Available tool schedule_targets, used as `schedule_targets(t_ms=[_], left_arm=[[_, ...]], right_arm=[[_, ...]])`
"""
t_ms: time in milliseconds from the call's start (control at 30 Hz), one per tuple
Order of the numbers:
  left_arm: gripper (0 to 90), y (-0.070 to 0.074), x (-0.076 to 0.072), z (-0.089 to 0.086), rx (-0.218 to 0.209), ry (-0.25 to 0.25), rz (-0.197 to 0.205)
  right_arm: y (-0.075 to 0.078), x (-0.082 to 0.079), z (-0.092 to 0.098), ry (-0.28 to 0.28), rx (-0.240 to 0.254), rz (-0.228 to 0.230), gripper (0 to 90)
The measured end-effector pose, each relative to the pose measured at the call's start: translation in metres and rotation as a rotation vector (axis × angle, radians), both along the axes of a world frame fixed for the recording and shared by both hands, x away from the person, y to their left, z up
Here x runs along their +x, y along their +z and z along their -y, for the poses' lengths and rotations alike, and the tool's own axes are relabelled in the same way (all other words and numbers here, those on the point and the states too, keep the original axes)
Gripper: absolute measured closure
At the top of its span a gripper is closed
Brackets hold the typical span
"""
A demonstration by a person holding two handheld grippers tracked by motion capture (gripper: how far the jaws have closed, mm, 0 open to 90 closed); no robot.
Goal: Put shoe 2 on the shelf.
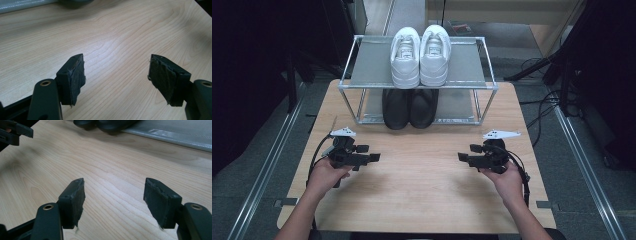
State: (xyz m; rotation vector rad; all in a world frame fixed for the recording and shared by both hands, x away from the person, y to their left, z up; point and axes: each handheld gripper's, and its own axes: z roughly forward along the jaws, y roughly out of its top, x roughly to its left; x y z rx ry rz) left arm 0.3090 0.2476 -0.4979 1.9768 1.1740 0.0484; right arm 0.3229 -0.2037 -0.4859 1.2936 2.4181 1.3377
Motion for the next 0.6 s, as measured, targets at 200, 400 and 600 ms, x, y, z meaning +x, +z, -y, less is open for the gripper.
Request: schedule_targets(t_ms=[200,400,600], left_arm=[[28.8,-0.004,0.0,0.007,0.032,-0.04,-0.032],[28.3,-0.006,-0.001,0.011,0.048,-0.059,-0.034],[25.5,-0.012,-0.004,0.025,0.118,-0.092,-0.008]], right_arm=[[-0.002,0.0,-0.005,0.012,-0.007,-0.008,33.5],[-0.003,0.0,-0.006,0.022,-0.012,-0.008,33.2],[-0.008,0.0,-0.012,0.09,-0.047,-0.026,29.3]])
